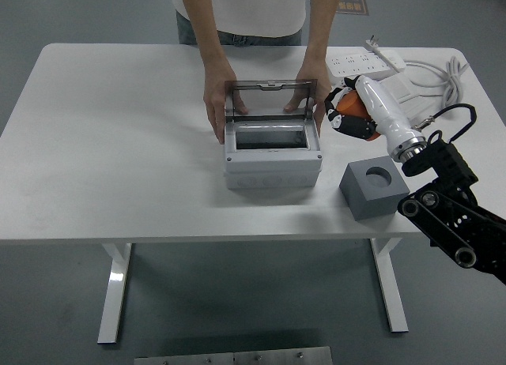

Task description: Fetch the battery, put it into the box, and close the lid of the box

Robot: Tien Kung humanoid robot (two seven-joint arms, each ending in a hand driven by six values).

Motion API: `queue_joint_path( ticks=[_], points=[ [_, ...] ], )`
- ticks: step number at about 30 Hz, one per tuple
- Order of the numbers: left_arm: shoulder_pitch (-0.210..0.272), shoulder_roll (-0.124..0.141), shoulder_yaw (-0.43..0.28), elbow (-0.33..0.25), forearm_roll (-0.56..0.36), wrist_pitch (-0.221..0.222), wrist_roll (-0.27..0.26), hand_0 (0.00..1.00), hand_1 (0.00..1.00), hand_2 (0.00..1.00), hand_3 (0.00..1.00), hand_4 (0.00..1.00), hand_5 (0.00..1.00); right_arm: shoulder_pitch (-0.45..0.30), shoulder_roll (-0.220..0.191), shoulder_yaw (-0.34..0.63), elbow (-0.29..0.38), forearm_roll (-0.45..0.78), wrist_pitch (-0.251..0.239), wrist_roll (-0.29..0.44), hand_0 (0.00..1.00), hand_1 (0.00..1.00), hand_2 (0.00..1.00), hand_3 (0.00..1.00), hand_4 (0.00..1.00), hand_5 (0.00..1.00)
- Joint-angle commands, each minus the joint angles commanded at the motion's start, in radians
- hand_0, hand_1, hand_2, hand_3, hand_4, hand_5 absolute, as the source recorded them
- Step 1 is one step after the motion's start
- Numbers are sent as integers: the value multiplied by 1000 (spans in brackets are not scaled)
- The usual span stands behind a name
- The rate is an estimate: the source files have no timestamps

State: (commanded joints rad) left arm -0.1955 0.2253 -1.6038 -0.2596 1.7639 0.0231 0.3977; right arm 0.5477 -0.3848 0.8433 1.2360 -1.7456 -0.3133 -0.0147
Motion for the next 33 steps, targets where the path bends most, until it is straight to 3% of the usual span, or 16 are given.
queue_joint_path(
  ticks=[7, 17, 25, 26, 33],
  points=[
    [-2, 2, -3, -2, 6, -2, 3, 590, 689, 596, 579, 559, 2, 108, 34, -129, -40, -126, 62, -65, 113, 171, 254, 258, 38, 2],
    [-4, 8, -11, -3, 21, -6, 6, 590, 690, 597, 579, 558, 2, 243, 118, -269, -142, -164, 125, -120, 108, 171, 252, 254, 45, 2],
    [-4, 8, -17, -5, 36, -12, 10, 591, 690, 597, 579, 557, 2, 309, 194, -328, -242, -140, 129, -120, 108, 173, 249, 254, 41, 2],
    [-4, 9, -19, -6, 38, -13, 10, 590, 690, 597, 579, 557, 2, 317, 206, -337, -259, -135, 126, -118, 75, 178, 276, 301, 32, 2],
    [-5, 8, -23, -7, 46, -17, 12, 590, 690, 597, 579, 557, 2, 340, 266, -358, -364, -107, 94, -109, 80, 178, 276, 303, 31, 2]
  ],
)
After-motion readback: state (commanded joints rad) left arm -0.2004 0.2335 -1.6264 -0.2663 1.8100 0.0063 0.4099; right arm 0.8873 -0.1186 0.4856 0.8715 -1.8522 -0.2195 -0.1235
